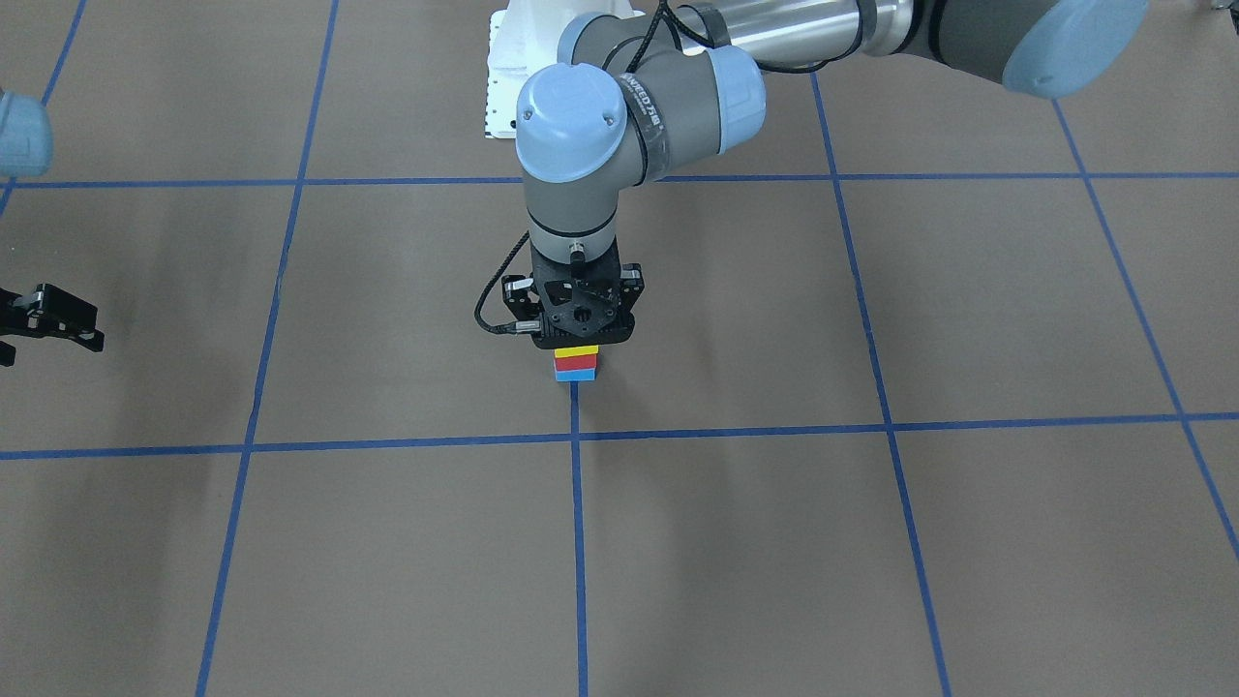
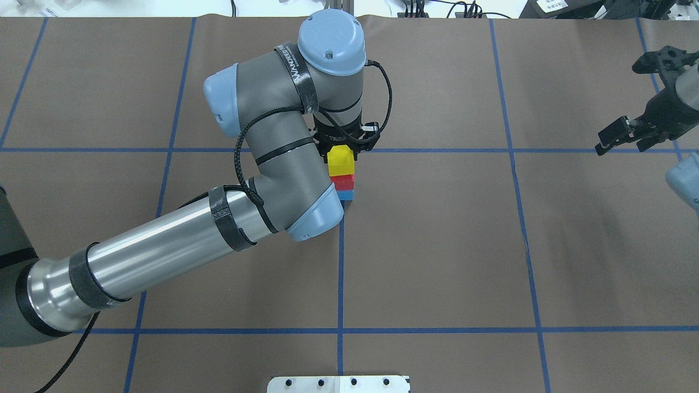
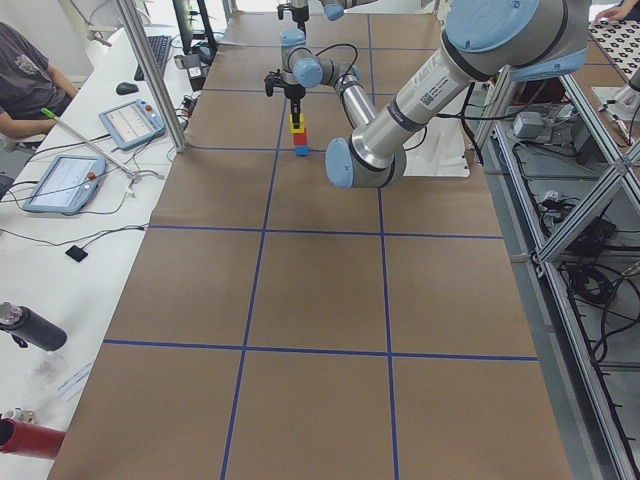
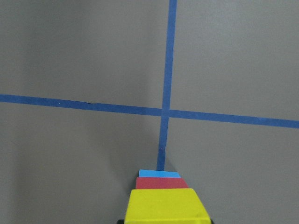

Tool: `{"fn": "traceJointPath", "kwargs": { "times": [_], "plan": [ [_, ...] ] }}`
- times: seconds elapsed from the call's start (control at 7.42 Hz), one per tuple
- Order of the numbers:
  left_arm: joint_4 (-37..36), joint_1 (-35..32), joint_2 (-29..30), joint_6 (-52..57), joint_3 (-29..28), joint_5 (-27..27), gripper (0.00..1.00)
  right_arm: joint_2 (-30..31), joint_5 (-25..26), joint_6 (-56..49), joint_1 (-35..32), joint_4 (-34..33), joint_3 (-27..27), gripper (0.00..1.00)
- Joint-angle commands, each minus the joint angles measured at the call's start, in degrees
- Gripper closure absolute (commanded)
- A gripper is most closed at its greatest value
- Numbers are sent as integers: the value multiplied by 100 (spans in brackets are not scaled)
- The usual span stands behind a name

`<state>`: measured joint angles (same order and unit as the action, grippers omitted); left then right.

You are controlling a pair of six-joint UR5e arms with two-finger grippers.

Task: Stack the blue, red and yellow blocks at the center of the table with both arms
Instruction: 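Lower the yellow cube onto the red cube with the left gripper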

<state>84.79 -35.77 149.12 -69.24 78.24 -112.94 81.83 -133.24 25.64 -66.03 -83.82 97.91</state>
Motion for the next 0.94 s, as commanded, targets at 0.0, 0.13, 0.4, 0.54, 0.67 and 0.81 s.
{"fn": "traceJointPath", "kwargs": {
  "times": [0.0, 0.13, 0.4, 0.54, 0.67, 0.81],
  "plan": [
    [20, 0, 3, 7, -11, 0, 100, 0, 0, -6, 3, -3, 0, 0],
    [12, 9, -5, 7, -11, 0, 100, 0, 0, 3, 3, -3, 0, 0],
    [11, 0, -23, -2, -2, 0, 100, 0, 0, 3, 3, -3, 0, 0],
    [11, 9, -23, -2, 7, 0, 100, 0, 0, 3, 3, -3, -9, 0],
    [11, 0, -23, -2, 7, 0, 87, 0, 0, 3, -6, -3, -9, 0],
    [3, 0, -23, -2, 15, 0, 74, 0, 0, 3, -6, -3, -9, 0]
  ]
}}
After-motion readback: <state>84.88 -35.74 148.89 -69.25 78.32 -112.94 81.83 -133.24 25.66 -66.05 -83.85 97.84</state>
